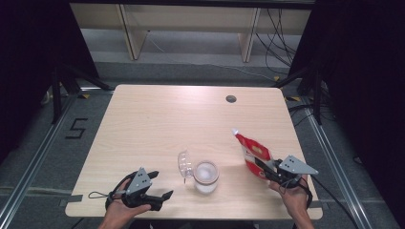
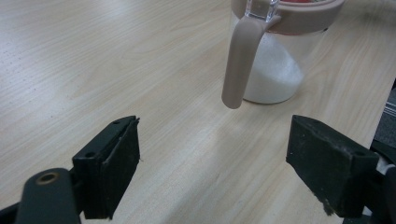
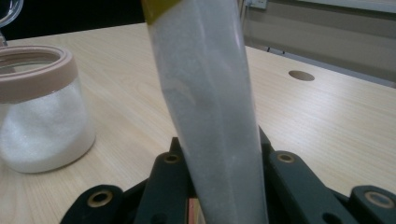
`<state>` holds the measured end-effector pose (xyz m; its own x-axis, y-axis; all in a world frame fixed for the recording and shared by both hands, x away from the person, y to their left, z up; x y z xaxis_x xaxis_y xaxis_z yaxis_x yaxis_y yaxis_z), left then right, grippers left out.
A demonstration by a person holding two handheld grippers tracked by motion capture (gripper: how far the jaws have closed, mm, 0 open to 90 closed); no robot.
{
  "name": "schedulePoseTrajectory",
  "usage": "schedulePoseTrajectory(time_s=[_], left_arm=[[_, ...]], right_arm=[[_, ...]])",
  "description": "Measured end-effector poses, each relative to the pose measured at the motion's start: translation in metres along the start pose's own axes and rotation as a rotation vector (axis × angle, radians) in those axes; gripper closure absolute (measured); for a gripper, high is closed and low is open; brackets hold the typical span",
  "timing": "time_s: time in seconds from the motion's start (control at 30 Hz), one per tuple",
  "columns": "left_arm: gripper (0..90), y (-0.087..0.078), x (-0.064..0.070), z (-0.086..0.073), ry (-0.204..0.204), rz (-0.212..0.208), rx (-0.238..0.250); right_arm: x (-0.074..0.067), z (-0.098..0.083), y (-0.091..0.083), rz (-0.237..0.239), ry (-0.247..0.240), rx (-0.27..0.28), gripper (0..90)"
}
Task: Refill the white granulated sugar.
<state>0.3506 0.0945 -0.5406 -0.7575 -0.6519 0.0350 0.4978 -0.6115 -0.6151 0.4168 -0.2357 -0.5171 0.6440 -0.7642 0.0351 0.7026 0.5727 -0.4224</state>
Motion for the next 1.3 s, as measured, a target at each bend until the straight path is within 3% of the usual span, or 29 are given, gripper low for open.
schedulePoseTrajectory(time_s=[0.03,0.1,0.3,0.43,0.47,0.53,0.57,0.6,0.7,0.73,0.83,0.9,0.93,1.07,1.1,1.13,1.17,1.2,1.3], left_arm=[[16.9,0.0,-0.001,-0.001,0.005,0.002,-0.007],[16.9,0.0,0.0,0.0,0.0,0.0,-0.002],[16.9,0.0,0.0,0.0,-0.007,0.001,0.001],[17.0,0.0,0.0,0.001,-0.005,-0.001,0.004],[16.9,0.0,0.0,0.001,-0.006,-0.001,0.006],[16.9,0.0,0.0,0.001,-0.01,0.0,0.008],[16.9,0.0,0.0,0.001,-0.007,0.001,0.002],[16.9,0.0,0.0,0.0,-0.007,0.002,0.002],[16.9,0.0,0.0,0.001,-0.004,-0.003,-0.001],[16.9,0.0,0.0,0.001,-0.005,0.0,0.004],[16.9,0.0,0.0,0.001,-0.007,0.001,0.004],[16.9,0.0,0.0,0.001,-0.007,0.0,0.008],[16.9,0.0,0.0,0.001,-0.006,0.0,0.005],[16.9,0.001,0.0,0.001,-0.01,0.001,0.005],[16.9,0.001,0.0,0.001,-0.008,0.003,0.008],[16.9,0.0,-0.003,-0.001,0.02,0.015,-0.016],[16.9,0.0,-0.002,-0.001,0.016,0.014,-0.015],[16.9,0.001,0.0,0.0,-0.001,0.005,0.0],[16.9,0.001,-0.001,0.0,0.0,0.01,-0.005]], right_arm=[[0.002,0.001,0.0,-0.004,-0.028,0.006,76.6],[0.001,-0.001,-0.001,0.0,0.019,-0.007,76.6],[0.0,-0.002,-0.004,0.013,0.029,-0.016,76.6],[0.003,-0.004,-0.007,-0.003,0.025,-0.016,76.6],[0.003,-0.005,-0.008,-0.002,0.049,-0.015,76.6],[0.006,-0.006,-0.009,-0.004,0.035,-0.011,76.6],[0.005,-0.006,-0.01,-0.003,0.071,-0.014,76.6],[0.005,-0.006,-0.01,-0.003,0.077,-0.01,76.6],[0.006,-0.006,-0.01,-0.002,0.068,-0.005,76.6],[0.008,-0.006,-0.01,-0.01,0.044,0.001,76.6],[0.007,-0.007,-0.011,0.001,0.08,-0.004,76.6],[0.007,-0.008,-0.012,0.01,0.07,-0.004,76.5],[0.006,-0.008,-0.012,0.007,0.097,-0.003,76.5],[0.008,-0.009,-0.013,-0.007,0.067,-0.003,76.4],[0.007,-0.009,-0.013,0.001,0.079,-0.004,76.4],[0.008,-0.01,-0.013,-0.001,0.079,-0.005,76.3],[0.01,-0.009,-0.013,-0.008,0.053,0.007,76.2],[0.008,-0.011,-0.014,-0.005,0.092,-0.009,76.2],[0.008,-0.012,-0.015,-0.007,0.089,-0.018,76.0]])
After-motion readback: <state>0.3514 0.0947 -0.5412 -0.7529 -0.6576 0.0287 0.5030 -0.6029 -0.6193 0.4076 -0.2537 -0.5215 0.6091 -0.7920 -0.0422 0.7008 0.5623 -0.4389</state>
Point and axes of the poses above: each handheld gripper's, and its own axes: y roughly forward along the jaws, z roughly out of its top, x roughly to its right, the point moved 10 cm from there along y, roughly forward along the jaws, and after that the axes turned 7 degrees about -x, right-handed, at the moved point
